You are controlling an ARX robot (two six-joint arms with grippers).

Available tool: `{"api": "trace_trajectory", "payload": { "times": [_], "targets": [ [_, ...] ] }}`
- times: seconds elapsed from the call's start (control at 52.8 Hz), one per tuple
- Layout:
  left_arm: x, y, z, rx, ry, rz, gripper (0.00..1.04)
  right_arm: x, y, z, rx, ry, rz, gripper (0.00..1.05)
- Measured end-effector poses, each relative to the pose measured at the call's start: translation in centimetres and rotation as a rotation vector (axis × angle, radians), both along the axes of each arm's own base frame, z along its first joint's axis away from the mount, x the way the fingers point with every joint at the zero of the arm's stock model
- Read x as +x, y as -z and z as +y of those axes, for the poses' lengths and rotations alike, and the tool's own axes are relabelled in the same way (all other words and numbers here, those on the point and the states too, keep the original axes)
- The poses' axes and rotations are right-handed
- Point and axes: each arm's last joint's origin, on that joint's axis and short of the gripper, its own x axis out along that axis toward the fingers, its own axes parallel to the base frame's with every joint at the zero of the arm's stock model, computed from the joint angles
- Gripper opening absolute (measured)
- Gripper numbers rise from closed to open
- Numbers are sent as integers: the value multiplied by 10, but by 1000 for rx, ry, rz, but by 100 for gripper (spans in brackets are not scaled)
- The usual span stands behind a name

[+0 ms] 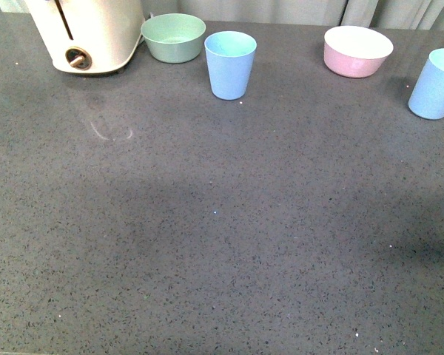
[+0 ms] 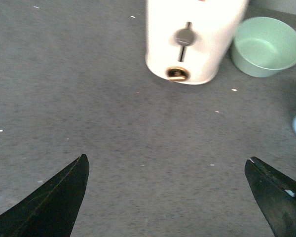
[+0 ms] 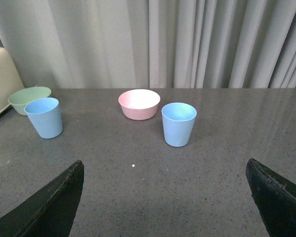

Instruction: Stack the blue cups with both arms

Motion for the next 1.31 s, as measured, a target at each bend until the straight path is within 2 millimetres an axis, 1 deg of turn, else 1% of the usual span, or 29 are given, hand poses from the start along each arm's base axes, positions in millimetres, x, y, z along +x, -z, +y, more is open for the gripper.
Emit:
{"api": "trace_trajectory", "payload": {
  "times": [0.076, 0.133, 0.19, 0.265, 0.303, 0.398, 0.455, 0.588, 0.701, 0.796, 0.891, 1.062, 1.308],
  "targets": [
    [18, 1, -17, -44, 33, 25, 96, 0, 0, 0, 0, 0, 0, 96],
    [34, 2, -35, -83, 67, 41, 96, 0, 0, 0, 0, 0, 0, 96],
    [53, 5, -58, -106, 98, 59, 96, 0, 0, 0, 0, 0, 0, 96],
    [72, 10, -80, -121, 129, 87, 96, 0, 0, 0, 0, 0, 0, 96],
    [80, 12, -88, -127, 139, 95, 96, 0, 0, 0, 0, 0, 0, 96],
    [94, 16, -100, -141, 141, 111, 96, 0, 0, 0, 0, 0, 0, 96],
    [107, 20, -109, -156, 137, 129, 96, 0, 0, 0, 0, 0, 0, 96],
    [122, 27, -121, -179, 124, 154, 96, 0, 0, 0, 0, 0, 0, 96],
    [131, 33, -132, -197, 121, 174, 96, 0, 0, 0, 0, 0, 0, 96],
    [138, 41, -145, -213, 112, 204, 96, 0, 0, 0, 0, 0, 0, 96],
    [144, 52, -153, -217, 102, 237, 96, 0, 0, 0, 0, 0, 0, 96],
    [153, 70, -156, -207, 73, 284, 96, 0, 0, 0, 0, 0, 0, 96],
    [159, 80, -159, -201, 56, 312, 96, 0, 0, 0, 0, 0, 0, 96]
  ]
}}
